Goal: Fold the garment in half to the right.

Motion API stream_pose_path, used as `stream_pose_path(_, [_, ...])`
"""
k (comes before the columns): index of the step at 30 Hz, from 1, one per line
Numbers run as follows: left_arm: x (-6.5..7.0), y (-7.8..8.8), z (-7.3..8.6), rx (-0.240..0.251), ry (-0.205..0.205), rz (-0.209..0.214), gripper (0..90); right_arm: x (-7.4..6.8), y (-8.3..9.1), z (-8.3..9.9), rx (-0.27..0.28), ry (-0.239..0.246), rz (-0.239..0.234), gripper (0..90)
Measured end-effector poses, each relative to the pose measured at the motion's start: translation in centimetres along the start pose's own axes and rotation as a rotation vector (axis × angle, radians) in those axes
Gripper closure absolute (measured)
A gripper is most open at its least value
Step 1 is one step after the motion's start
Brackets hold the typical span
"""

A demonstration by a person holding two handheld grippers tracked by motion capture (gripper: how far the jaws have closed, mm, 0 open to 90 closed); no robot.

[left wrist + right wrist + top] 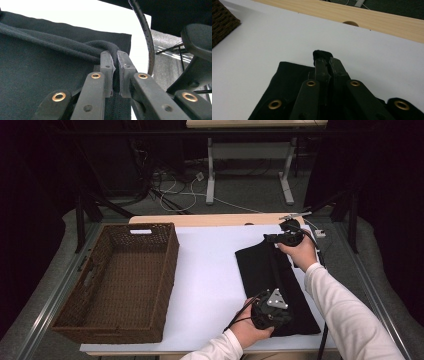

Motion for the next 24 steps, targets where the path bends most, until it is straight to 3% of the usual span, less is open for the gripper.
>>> stream_pose_path(4, [-0.1,-0.7,-0.3,0.002,-0.001,0.003,84.3,0.7,-0.1,0.3,-0.008,-0.014,0.015,85.8])
stream_pose_path(9, [-0.2,-2.1,-1.1,-0.011,-0.022,0.013,84.3,1.5,-0.3,0.8,-0.028,0.004,0.028,85.8])
stream_pose_path(16, [-0.4,-4.3,-1.4,-0.022,-0.022,0.017,84.1,2.6,-0.5,1.4,-0.023,-0.021,0.013,85.7])
stream_pose_path(18, [-0.4,-4.8,-1.4,-0.026,-0.021,0.019,84.0,3.1,-0.4,1.7,-0.028,-0.007,0.013,85.6])
stream_pose_path(24, [-0.3,-6.1,-1.4,-0.022,-0.066,0.009,84.1,4.3,0.0,2.3,-0.022,-0.017,0.028,85.6])
Point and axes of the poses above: each handheld gripper's, and its own axes: y roughly backward along the jaws, z roughly out of its underside, x roughly to its right, the point moved 5 cm from there along -y, roughly forward along the jaws, and after that the axes turned 2 degrees about x, right-handed, at the moved point
